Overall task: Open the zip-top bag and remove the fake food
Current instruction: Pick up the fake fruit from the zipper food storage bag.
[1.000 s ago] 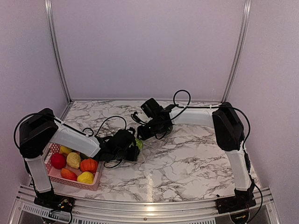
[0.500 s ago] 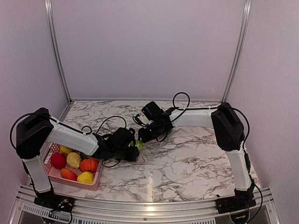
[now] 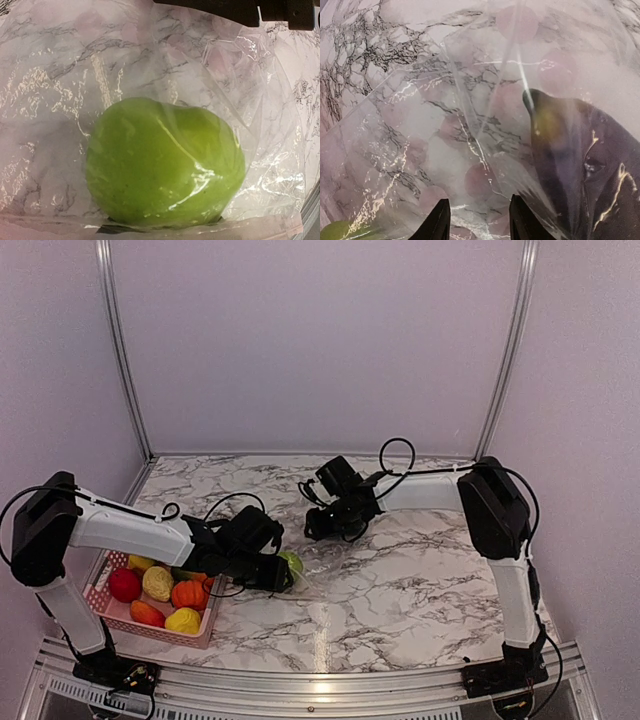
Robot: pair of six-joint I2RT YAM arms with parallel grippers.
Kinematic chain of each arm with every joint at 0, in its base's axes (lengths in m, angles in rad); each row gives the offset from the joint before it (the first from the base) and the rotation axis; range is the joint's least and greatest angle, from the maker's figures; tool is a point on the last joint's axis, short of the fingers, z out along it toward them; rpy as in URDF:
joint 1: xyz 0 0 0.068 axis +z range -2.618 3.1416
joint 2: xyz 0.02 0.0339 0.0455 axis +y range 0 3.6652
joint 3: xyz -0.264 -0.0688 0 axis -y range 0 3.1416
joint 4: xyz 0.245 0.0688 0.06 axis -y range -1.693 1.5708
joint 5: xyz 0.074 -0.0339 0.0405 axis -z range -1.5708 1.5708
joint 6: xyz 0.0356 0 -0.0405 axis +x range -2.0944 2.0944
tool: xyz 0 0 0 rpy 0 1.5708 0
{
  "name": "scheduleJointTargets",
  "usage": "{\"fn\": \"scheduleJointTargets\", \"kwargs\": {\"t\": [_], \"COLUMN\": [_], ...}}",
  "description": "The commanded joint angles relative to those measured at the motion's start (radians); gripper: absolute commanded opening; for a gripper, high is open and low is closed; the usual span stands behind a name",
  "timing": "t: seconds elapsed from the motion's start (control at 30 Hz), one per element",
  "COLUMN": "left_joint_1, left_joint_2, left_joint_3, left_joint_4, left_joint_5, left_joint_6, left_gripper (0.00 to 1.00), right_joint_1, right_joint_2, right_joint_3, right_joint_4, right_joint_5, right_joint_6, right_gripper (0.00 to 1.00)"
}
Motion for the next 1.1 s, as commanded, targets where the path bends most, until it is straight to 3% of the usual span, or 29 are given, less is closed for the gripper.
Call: {"fn": "scheduleJointTargets", "kwargs": {"t": [0.0, 0.57, 1.07], "left_joint_1": [0.000, -0.005, -0.008], "left_joint_2": [-0.064, -0.112, -0.427], "left_joint_3": [-0.011, -0.059, -0.120], "left_joint_4": [-0.100, -0.149, -0.429], "left_joint_5": [0.099, 0.163, 0.075], "left_joint_6": [-0.021, -0.045, -0.113], "left_gripper": [0.25, 0.28, 0.29], "right_joint_1": [-0.013, -0.043, -0.044], "right_joint_2": [-0.039, -0.019, -0.018], "right_joint_3": [-0.021, -0.036, -0.036], "right_joint_4": [0.049, 0.083, 0.103], "right_joint_5": [0.015, 0.003, -0.007], "right_joint_6": [0.033, 0.037, 0.037], "right_gripper": [0.39, 0.39, 0.39]}}
